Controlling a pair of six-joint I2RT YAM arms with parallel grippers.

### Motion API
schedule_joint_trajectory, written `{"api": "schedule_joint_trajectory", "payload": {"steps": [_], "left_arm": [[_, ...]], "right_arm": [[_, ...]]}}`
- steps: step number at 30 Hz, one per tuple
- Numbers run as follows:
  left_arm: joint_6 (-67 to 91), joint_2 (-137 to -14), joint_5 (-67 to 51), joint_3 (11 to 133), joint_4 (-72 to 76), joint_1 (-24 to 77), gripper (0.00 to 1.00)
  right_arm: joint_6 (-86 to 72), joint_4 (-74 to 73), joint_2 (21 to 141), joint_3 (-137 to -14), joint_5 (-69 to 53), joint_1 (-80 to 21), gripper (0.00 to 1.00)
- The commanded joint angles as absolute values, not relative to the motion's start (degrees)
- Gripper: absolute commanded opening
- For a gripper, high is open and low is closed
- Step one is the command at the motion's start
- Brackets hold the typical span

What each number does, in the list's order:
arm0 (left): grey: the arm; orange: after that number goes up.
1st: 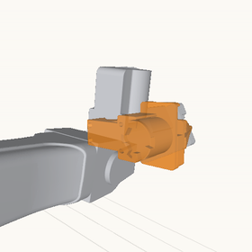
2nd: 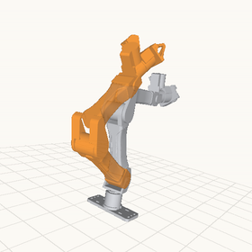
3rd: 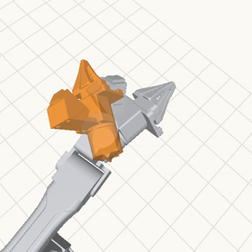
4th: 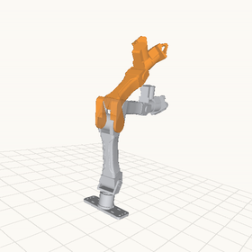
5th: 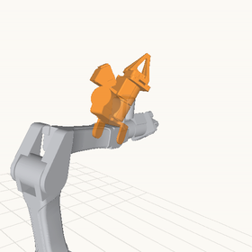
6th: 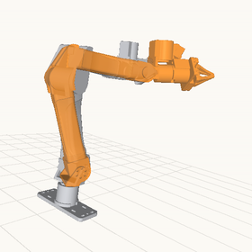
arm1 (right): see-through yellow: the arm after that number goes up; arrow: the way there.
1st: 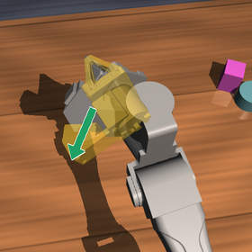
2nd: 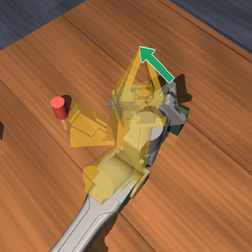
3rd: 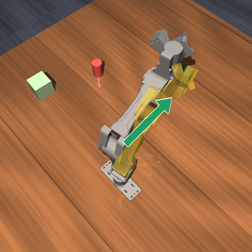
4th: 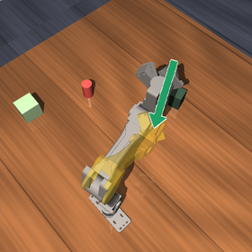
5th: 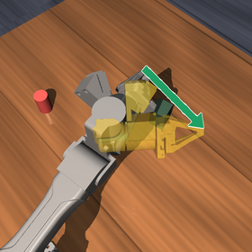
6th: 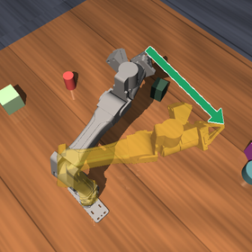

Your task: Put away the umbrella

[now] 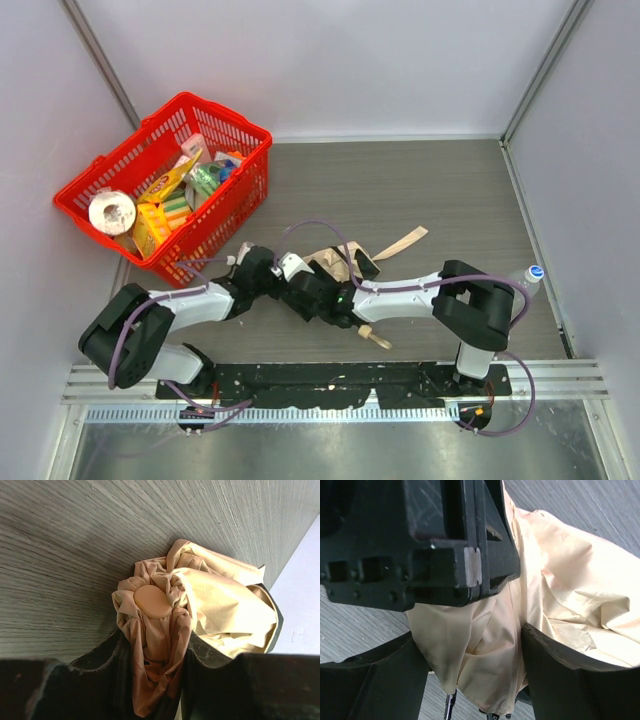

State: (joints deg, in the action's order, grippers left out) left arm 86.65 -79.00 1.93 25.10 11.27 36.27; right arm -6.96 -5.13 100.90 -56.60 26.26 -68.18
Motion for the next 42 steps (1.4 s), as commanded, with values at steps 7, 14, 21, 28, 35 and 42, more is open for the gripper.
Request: {"api": "schedule_joint_trajectory", "payload": {"steps": [7,14,21,28,35,42], "left_arm": [[83.41,-77.79,7.29,24.17,0.7,37.44,0.0],[80.6,-74.28,8.88,21.89,4.74,37.0,0.39],[74.71,-66.98,10.19,20.21,5.89,36.39,1.0],[72.77,-63.45,7.91,18.99,8.08,36.3,1.0],[73.56,-74.61,3.33,21.44,15.56,37.35,1.0],[75.58,-76.64,7.12,19.95,17.75,38.23,0.7]], "right_arm": [[-6.59,-1.33,104.85,-49.14,22.24,-63.72,0.35],[-10.36,12.37,104.5,-40.53,4.62,-57.67,0.01],[-17.13,30.57,106.08,-31.91,-21.22,-49.05,0.01],[-29.07,45.41,110.47,-29.53,-35.41,-42.63,0.01],[-36.11,53.34,113.29,-29.36,-42.78,-41.49,0.01],[-42.28,62.49,117.16,-30.06,-47.02,-40.26,0.01]]}}
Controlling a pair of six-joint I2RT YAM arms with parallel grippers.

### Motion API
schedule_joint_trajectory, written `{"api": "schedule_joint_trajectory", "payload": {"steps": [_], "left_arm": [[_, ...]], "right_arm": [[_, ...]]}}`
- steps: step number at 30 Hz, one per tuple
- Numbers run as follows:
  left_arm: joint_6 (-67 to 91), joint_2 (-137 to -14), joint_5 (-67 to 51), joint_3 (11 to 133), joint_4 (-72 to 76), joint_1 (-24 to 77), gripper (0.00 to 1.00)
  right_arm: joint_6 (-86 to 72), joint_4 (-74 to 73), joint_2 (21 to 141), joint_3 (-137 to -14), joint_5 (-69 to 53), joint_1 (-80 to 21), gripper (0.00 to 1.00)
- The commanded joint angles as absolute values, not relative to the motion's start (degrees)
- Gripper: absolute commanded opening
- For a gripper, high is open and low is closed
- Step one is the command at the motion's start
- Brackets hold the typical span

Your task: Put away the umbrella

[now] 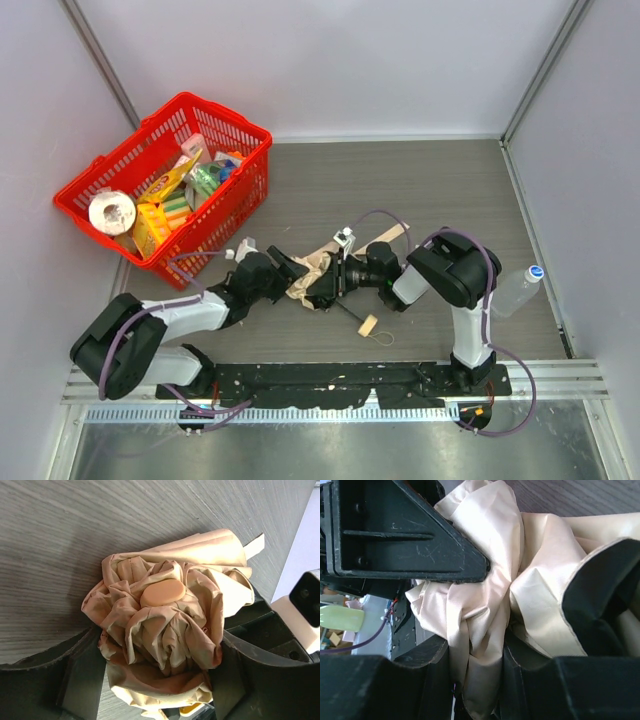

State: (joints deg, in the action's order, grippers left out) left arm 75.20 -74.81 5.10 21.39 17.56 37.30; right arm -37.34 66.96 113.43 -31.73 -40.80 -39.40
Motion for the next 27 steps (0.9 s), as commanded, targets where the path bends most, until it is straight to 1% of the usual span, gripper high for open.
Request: {"api": "schedule_joint_trajectory", "payload": {"steps": [1,3,5,6,8,9,10,11,12,13,17,19,21,25,27], "left_arm": [[75.85,-76.81,7.03,19.95,17.75,38.23,0.63],[76.46,-77.17,6.86,19.86,18.28,38.41,0.47],[76.73,-78.04,6.16,19.69,19.07,38.41,0.29],[76.55,-78.48,5.89,19.77,19.16,38.41,0.23],[76.38,-79.27,5.19,19.78,19.51,38.41,0.11],[76.29,-79.63,4.92,19.51,19.69,38.41,0.07],[76.55,-79.8,4.66,19.25,19.77,38.5,0.03],[76.64,-79.89,4.4,19.16,19.69,38.41,0.0],[76.9,-80.07,4.31,18.73,19.77,38.5,0.0],[77.17,-79.98,4.31,18.29,19.95,38.41,0.0],[78.48,-79.45,4.31,17.58,18.81,38.41,0.0],[78.84,-79.02,3.96,18.01,17.5,38.41,0.0],[79.01,-78.58,3.69,18.54,16.0,38.41,0.0],[78.84,-77.79,3.6,19.07,15.03,38.41,0.0],[78.66,-77.7,3.69,19.33,14.42,38.5,0.0]], "right_arm": [[-41.84,62.06,117.33,-30.23,-47.02,-40.43,0.01],[-40.61,59.51,117.07,-30.85,-46.41,-40.43,0.01],[-39.12,55.4,116.11,-31.2,-45.44,-40.43,0.01],[-38.33,53.81,114.89,-31.72,-44.66,-40.43,0.01],[-34.47,44.77,112.26,-32.95,-41.86,-40.52,0.03],[-31.15,39.17,109.97,-33.48,-41.05,-40.6,0.05],[-29.81,35.54,108.73,-34.62,-39.04,-40.87,0.12],[-26.84,28.55,106.02,-35.24,-37.72,-41.13,0.14],[-23.67,25.61,104.78,-36.81,-34.92,-41.22,0.2],[-22.25,18.53,102.16,-37.78,-33.94,-42.09,0.24],[-14.51,0.4,95.12,-46.29,-20.78,-45.7,0.56],[-12.66,-5.16,91.69,-48.94,-14.89,-47.63,0.6],[-11.78,-7.72,88.7,-50.7,-10.84,-49.21,0.63],[-8.62,-10.8,85.09,-54.65,-3.28,-52.99,0.65],[-7.48,-12.03,84.64,-56.94,-2.2,-53.88,0.66]]}}
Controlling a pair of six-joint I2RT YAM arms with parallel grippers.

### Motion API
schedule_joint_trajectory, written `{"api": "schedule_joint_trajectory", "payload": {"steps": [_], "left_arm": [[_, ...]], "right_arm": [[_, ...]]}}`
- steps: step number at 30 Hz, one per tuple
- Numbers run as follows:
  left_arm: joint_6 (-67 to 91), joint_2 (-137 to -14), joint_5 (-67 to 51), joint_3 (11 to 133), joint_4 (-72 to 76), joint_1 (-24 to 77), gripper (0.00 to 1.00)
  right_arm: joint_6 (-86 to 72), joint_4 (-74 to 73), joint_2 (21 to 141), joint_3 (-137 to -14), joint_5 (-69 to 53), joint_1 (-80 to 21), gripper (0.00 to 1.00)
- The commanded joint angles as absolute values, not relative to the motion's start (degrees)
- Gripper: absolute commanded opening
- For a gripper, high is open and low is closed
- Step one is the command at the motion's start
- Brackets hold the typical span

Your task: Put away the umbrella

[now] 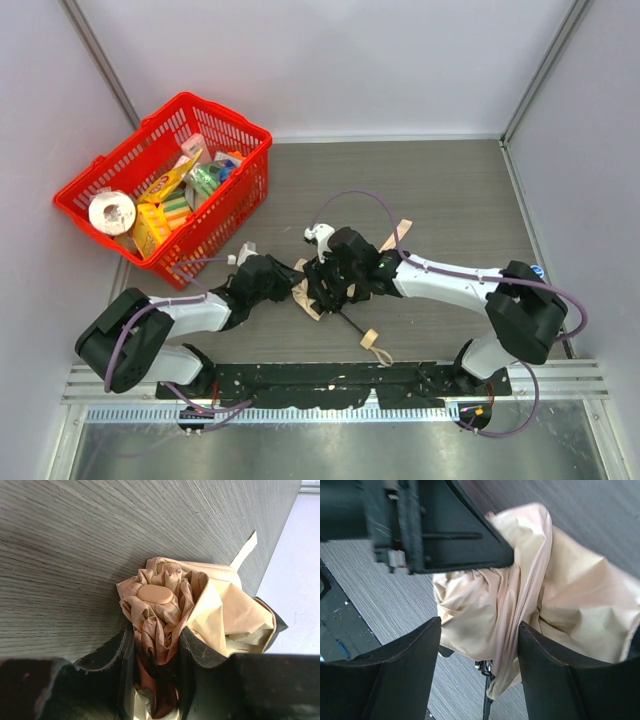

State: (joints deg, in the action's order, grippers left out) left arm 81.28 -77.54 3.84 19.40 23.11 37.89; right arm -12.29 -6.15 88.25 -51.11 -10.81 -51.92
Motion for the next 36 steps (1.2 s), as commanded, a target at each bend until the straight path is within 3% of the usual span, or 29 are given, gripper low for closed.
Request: {"api": "schedule_joint_trajectory", "payload": {"steps": [1,15,25,31,36], "left_arm": [[78.66,-77.7,3.78,19.34,14.15,38.41,0.0],[81.12,-77.96,3.25,21.09,10.2,38.41,0.0],[84.02,-79.37,3.69,25.84,0.88,38.41,0.0],[84.11,-79.54,4.04,26.37,-1.67,38.41,0.0],[83.85,-79.02,4.74,26.63,-2.55,38.41,0.0]], "right_arm": [[-7.21,-12.13,84.46,-57.74,-2.2,-53.96,0.66],[-2.28,-10.99,94.39,-61.44,-0.18,-57.74,0.69],[-8.52,-10.02,100.45,-54.5,27.5,-66.88,0.69],[-9.58,-10.02,103.09,-50.55,26.72,-67.24,0.66],[-10.89,-9.4,101.6,-47.9,26.28,-66.89,0.71]]}}
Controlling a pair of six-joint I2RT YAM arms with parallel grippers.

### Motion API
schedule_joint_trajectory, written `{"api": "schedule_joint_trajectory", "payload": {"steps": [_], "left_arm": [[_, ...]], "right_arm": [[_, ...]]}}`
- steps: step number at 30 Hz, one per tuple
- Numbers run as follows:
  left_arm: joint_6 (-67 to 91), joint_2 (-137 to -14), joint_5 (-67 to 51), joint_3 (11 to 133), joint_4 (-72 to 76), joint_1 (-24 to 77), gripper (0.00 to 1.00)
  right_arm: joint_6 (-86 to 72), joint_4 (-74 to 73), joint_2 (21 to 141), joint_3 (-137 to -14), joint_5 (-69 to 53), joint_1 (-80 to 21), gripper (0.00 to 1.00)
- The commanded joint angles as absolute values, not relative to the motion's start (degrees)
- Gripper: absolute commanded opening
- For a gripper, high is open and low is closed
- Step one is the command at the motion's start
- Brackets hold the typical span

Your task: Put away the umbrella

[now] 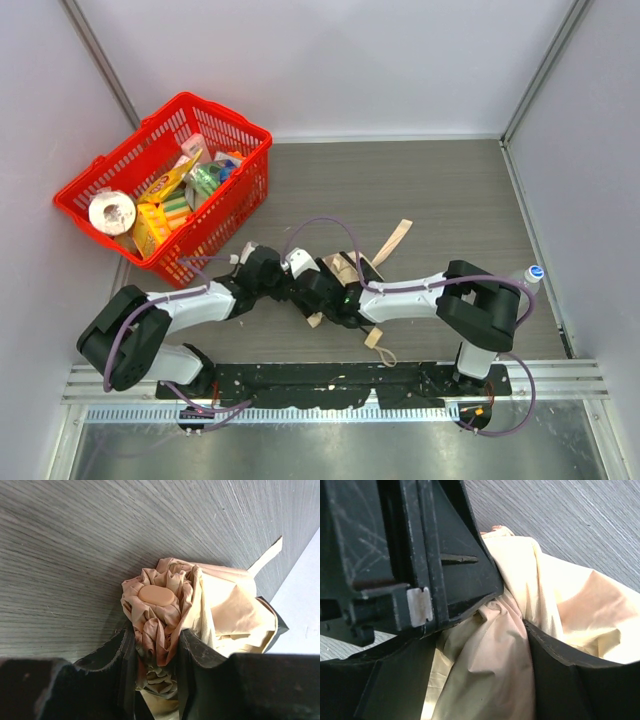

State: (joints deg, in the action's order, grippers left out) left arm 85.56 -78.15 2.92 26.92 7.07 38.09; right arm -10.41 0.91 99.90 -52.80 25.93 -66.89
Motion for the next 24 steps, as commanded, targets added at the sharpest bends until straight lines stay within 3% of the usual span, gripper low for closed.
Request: {"api": "schedule_joint_trajectory", "payload": {"steps": [1,5,7,11,14,15,18,19,22,24], "left_arm": [[83.76,-78.84,4.83,26.72,-2.72,38.5,0.0],[83.5,-77.87,5.62,26.89,-3.86,38.32,0.0],[83.41,-77.0,6.15,26.81,-4.3,38.32,0.0],[83.15,-75.85,6.59,26.81,-4.31,38.15,0.0],[82.36,-75.06,5.98,26.28,-2.21,37.62,0.0],[82.09,-74.71,5.37,25.84,-1.24,37.27,0.05],[82.26,-72.52,5.1,23.04,3.24,36.56,0.58],[82.09,-71.55,5.18,22.16,4.47,36.48,0.7],[79.9,-70.14,5.27,21.62,4.22,36.39,0.95],[78.23,-69.7,4.92,22.06,3.78,36.3,1.0]], "right_arm": [[-11.33,-9.4,100.99,-47.64,26.54,-66.62,0.71],[-12.65,-9.23,100.11,-46.67,25.06,-66.18,0.69],[-13.01,-8.62,100.28,-46.14,24.44,-66.09,0.57],[-13.54,-2.92,101.69,-43.95,22.69,-65.04,0.23],[-13.97,3.15,102.13,-41.41,19.78,-63.64,0.1],[-14.06,6.3,102.04,-40.96,17.25,-63.28,0.04],[-15.03,14.66,100.55,-36.49,9.6,-59.96,0.01],[-15.38,19.12,100.37,-35.52,5.75,-59.25,0.01],[-17.13,25.65,100.54,-31.91,-5.16,-54.68,0.01],[-18.89,30.22,102.03,-31.03,-16.03,-51.69,0.01]]}}
